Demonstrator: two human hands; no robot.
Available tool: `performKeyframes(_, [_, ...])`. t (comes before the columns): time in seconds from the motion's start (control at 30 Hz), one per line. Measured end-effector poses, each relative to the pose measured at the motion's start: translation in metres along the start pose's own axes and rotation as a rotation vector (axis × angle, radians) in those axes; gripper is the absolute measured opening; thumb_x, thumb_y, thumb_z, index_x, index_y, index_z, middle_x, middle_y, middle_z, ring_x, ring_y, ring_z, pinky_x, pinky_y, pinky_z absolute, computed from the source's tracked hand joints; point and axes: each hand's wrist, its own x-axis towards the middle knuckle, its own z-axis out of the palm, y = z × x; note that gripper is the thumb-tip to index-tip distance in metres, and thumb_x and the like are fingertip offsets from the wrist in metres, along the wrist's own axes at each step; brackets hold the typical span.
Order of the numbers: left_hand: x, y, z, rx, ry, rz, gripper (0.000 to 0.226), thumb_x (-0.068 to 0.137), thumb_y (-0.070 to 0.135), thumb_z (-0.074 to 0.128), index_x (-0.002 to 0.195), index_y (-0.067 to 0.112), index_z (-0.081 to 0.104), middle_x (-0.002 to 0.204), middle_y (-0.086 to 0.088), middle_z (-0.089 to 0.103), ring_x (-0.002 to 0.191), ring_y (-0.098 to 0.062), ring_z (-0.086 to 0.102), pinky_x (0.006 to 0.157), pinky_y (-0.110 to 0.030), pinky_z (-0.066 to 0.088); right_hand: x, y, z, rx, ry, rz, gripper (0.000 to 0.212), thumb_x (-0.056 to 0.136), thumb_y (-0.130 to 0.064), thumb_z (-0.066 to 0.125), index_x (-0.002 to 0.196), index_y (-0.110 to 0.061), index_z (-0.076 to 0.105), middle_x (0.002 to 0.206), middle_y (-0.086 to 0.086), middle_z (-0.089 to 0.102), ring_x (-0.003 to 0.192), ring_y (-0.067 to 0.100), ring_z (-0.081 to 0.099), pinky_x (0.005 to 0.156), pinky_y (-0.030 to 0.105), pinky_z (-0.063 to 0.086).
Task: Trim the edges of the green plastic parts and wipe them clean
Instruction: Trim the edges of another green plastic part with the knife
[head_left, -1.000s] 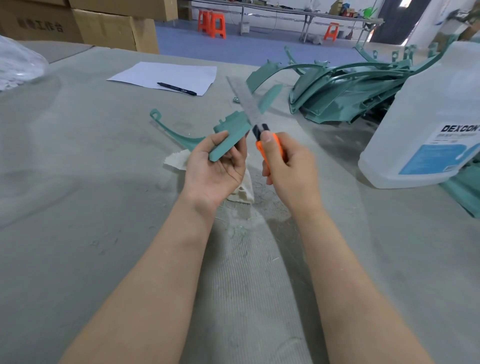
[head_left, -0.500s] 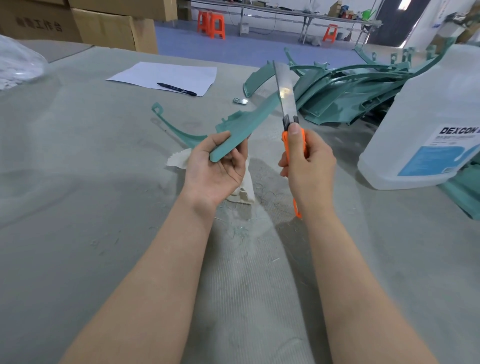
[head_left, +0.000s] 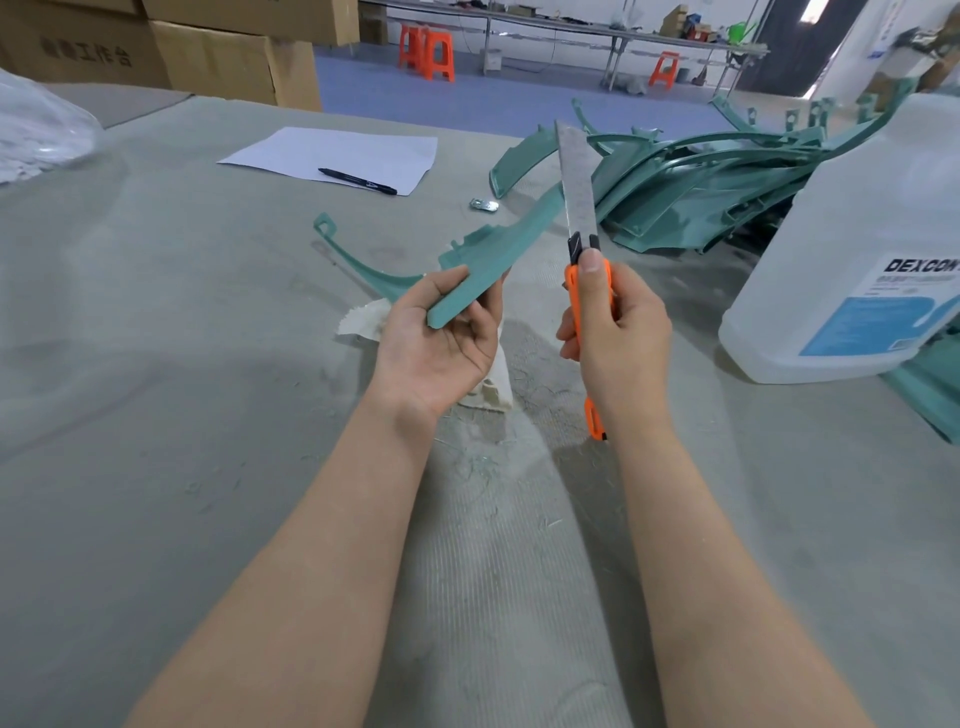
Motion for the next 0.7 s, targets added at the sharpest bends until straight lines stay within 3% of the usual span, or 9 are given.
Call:
performKeyframes(0.3, [0.0, 0.0, -0.001, -0.053, -0.017, 0.004, 0.034, 0.079, 0.003, 0.053, 0.113, 0.002, 0.057, 0.094, -0.02, 0.071, 0.063, -0.021, 0.071, 0.052, -0.011, 0.049, 0.001, -0.001, 0.0, 0.062, -0.046, 0.018, 0.035, 0.102, -0.037, 0.046, 0.076, -0.018, 0.058, 0.053, -0.005, 0.056, 0.046, 0.005, 0.052, 0.049, 0.023, 0.047])
performKeyframes(0.37, [0.0, 0.0, -0.001, -0.061, -0.027, -0.003, 0.031, 0.079, 0.002, 0.053, 0.109, -0.001, 0.058, 0.093, -0.02, 0.071, 0.064, -0.022, 0.071, 0.049, -0.012, 0.051, 0.0, -0.001, 0.0, 0.059, -0.071, 0.017, 0.033, 0.102, -0.037, 0.046, 0.078, -0.019, 0.06, 0.053, -0.005, 0.056, 0.048, 0.006, 0.053, 0.051, 0.028, 0.049])
performKeyframes(0.53, [0.001, 0.001, 0.001, -0.047, -0.002, 0.055, 0.016, 0.075, 0.004, 0.052, 0.077, -0.005, 0.065, 0.074, -0.015, 0.07, 0.059, -0.02, 0.069, 0.044, -0.015, 0.05, -0.009, -0.006, 0.014, -0.081, -0.27, -0.094, 0.026, 0.098, -0.04, 0.052, 0.08, -0.022, 0.061, 0.06, 0.011, 0.06, 0.049, 0.016, 0.054, 0.059, 0.044, 0.052])
performKeyframes(0.6, [0.002, 0.003, 0.001, -0.021, 0.029, 0.085, 0.014, 0.075, 0.005, 0.053, 0.081, -0.003, 0.062, 0.071, -0.014, 0.069, 0.056, -0.017, 0.067, 0.045, -0.013, 0.05, -0.01, -0.006, 0.016, -0.116, -0.295, -0.108, 0.029, 0.098, -0.041, 0.052, 0.08, -0.02, 0.062, 0.063, 0.016, 0.06, 0.054, 0.028, 0.056, 0.059, 0.045, 0.05])
performKeyframes(0.7, [0.004, 0.004, 0.002, -0.002, 0.06, 0.117, 0.019, 0.075, 0.005, 0.055, 0.091, -0.001, 0.06, 0.076, -0.012, 0.067, 0.059, -0.015, 0.065, 0.045, -0.014, 0.049, -0.011, -0.007, 0.015, -0.123, -0.312, -0.117, 0.03, 0.098, -0.041, 0.053, 0.083, -0.017, 0.065, 0.063, 0.015, 0.061, 0.056, 0.031, 0.057, 0.058, 0.046, 0.05])
